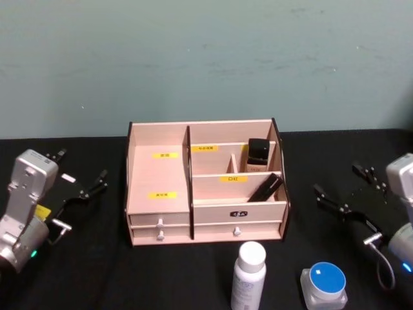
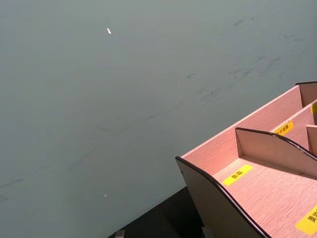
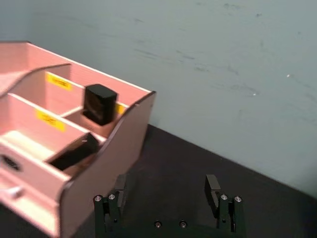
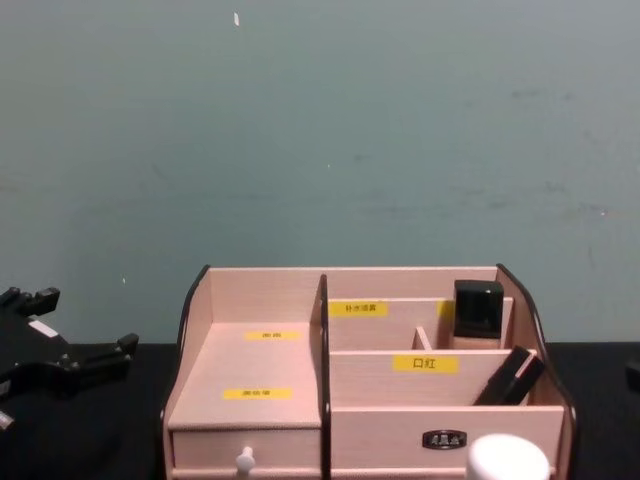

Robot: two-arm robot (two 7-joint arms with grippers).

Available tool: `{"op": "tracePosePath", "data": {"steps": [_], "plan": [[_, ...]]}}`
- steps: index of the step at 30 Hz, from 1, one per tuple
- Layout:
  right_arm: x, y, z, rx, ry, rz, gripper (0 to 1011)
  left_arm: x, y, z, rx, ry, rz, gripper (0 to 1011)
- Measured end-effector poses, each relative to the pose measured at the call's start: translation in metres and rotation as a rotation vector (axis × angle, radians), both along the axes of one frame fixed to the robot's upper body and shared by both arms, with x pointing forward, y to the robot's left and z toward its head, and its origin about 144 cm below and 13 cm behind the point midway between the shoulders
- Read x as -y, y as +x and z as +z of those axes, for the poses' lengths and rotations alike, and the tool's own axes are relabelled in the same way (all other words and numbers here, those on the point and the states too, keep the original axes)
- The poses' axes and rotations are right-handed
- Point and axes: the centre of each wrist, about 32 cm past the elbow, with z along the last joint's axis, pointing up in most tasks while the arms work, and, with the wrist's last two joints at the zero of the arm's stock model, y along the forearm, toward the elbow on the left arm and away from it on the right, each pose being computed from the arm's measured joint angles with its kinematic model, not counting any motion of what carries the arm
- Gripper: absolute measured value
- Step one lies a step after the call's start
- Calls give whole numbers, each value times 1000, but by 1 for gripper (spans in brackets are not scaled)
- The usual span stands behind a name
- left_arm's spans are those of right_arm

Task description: Pick up the facial cleanser and watermelon frost from the table and place them into the tiered storage box.

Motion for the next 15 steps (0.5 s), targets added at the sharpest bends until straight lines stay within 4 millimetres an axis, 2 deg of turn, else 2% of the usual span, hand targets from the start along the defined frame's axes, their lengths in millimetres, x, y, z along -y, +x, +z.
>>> {"op": "tracePosePath", "data": {"steps": [8,15], "plan": [[-9,-38,26,-100,10,48,1000,0,0,0,0,0,0,1001],[-18,-60,43,-176,5,98,1000,0,0,0,0,0,0,1001]]}}
